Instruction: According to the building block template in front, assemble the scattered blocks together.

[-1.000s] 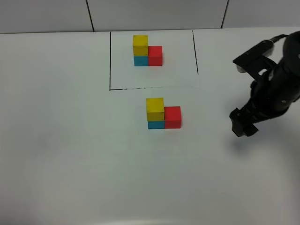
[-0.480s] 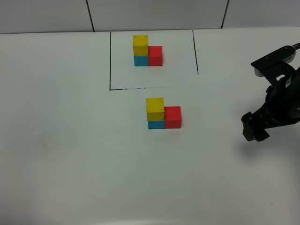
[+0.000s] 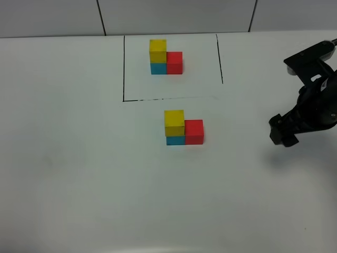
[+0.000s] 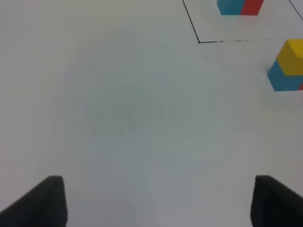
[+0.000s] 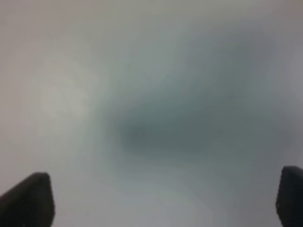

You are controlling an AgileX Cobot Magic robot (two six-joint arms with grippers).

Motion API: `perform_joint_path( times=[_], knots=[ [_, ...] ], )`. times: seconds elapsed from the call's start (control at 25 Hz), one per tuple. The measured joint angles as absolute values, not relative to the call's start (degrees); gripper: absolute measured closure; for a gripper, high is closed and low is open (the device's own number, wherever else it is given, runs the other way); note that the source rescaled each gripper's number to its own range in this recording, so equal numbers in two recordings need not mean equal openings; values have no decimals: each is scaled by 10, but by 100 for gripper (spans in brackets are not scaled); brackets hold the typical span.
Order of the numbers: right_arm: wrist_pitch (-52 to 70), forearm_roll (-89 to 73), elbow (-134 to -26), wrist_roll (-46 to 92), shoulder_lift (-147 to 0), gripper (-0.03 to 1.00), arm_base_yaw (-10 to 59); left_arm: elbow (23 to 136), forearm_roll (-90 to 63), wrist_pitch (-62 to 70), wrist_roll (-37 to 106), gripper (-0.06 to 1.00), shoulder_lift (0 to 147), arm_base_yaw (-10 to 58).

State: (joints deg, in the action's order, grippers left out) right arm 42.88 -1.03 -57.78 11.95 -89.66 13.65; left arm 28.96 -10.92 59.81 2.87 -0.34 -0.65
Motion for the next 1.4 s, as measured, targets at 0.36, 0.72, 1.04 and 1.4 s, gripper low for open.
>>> perform_joint_path(
  times=[0.36,0.72,1.04,1.4],
  knots=[
    [398,55,-620,31,-792,-1,118,290,-109,598,29,-2,-3,-6],
    [385,56,-566,18,-659,-1,118,290,-109,598,29,-2,-3,-6],
    [376,-22,-466,52,-480,-1,34,290,-109,598,29,-2,-3,-6],
    [400,-88,-393,97,-303,-1,-2,290,-109,598,29,-2,-3,-6]
  ],
)
